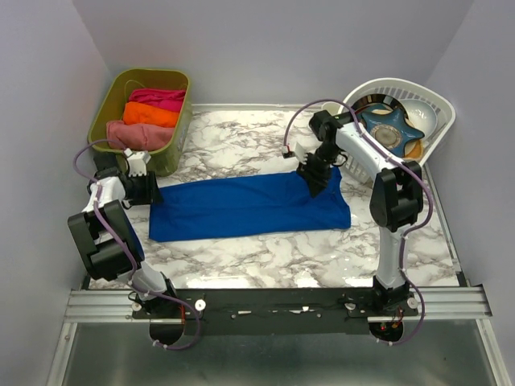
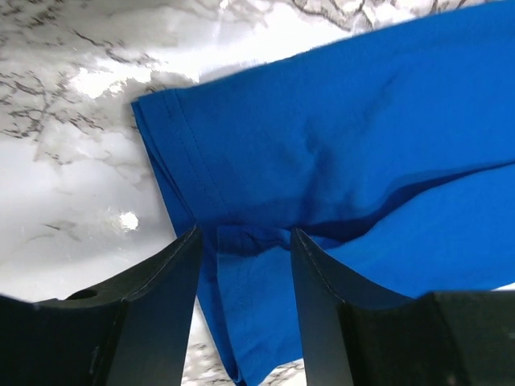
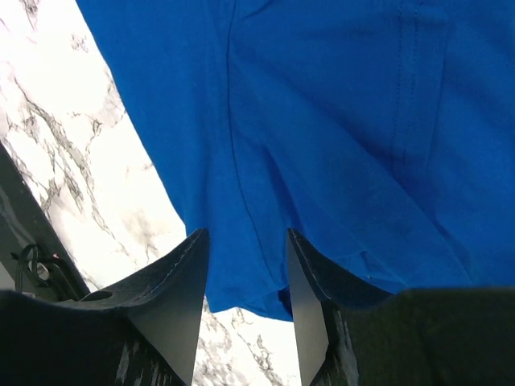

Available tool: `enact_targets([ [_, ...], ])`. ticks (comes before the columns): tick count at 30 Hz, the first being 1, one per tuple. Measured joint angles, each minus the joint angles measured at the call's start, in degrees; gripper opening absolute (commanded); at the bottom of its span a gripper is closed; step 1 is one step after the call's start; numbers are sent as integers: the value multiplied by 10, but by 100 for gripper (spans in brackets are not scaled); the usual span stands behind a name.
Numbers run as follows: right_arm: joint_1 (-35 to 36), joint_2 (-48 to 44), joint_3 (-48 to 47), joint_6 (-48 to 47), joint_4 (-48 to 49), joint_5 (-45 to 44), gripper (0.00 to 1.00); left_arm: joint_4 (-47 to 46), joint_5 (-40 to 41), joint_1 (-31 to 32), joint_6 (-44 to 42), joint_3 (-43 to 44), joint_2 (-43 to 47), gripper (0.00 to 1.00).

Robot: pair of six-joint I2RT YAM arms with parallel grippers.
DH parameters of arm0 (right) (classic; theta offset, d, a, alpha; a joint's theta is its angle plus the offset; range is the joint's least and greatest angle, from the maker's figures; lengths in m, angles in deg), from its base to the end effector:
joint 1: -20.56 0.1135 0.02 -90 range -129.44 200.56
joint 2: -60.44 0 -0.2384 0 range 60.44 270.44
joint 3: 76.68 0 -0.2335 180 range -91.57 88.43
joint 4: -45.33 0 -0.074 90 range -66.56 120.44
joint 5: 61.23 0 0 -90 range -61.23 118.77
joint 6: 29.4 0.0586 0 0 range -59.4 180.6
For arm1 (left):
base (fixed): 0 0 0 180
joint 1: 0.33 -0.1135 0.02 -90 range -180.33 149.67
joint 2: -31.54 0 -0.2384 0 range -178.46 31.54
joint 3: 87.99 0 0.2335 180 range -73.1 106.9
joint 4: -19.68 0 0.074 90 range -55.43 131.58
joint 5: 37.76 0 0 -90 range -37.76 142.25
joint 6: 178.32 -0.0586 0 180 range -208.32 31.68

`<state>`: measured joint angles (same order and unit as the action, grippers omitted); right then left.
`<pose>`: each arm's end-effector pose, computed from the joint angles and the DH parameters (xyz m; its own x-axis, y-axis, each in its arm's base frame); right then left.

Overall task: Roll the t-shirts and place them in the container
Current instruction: Fold the T-shirt at the center of the board.

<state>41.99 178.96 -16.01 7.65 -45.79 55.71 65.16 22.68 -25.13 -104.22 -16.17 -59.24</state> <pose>0.3316 0.1587 0.2000 -0.3027 -0.8832 -0.3583 -0.9378 0.2089 0.2773 0.2826 0.0988 0.1633 -0.8346 -0.1231 -0.5369 0.0593 0.9489 -0.3098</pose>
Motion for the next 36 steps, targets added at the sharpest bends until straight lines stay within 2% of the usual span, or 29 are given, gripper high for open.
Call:
enact_targets([
  [3,3,0,-2,4,0,1,52,7,0,0,-21,-7,-3,50],
  [5,5,1,-3,5,0,1,52,10,0,0,-30,-11,-8,42],
  [6,5,1,-3,6,0,1,52,10,0,0,-31,-12,-10,38],
  [7,7,3,-4,7,0,1,52,13,0,0,-34,-14,-12,29],
  [9,9,7,-7,10,-1,2,52,18,0,0,-38,-14,-17,20],
  [10,10,9,-9,11,-1,2,52,20,-1,0,-42,-14,-19,10],
  [11,11,10,-10,12,-1,2,52,22,-1,0,-43,-14,-20,6],
  [13,12,12,-11,15,-1,2,52,25,-1,0,-50,-14,-19,2],
  [17,14,12,-11,15,-1,2,52,57,-1,0,-76,-14,-11,2],
  [21,14,12,-2,10,1,1,52,169,-5,-1,-165,7,26,10],
  [24,14,12,23,3,2,-4,52,257,-3,-2,-244,22,43,22],
  [25,14,12,28,0,1,-6,52,287,2,-2,-271,23,46,30],
  [32,14,22,16,-8,1,-8,52,415,40,-2,-381,23,48,32],
  [33,14,22,14,-10,2,-9,52,424,43,-2,-388,26,48,38],
  [34,14,22,14,-11,2,-10,52,430,48,-2,-393,33,48,52],
  [35,14,22,14,-11,2,-10,52,429,50,-3,-391,37,50,57],
  [36,14,22,14,-11,3,-11,52,416,52,-7,-389,48,57,69],
])
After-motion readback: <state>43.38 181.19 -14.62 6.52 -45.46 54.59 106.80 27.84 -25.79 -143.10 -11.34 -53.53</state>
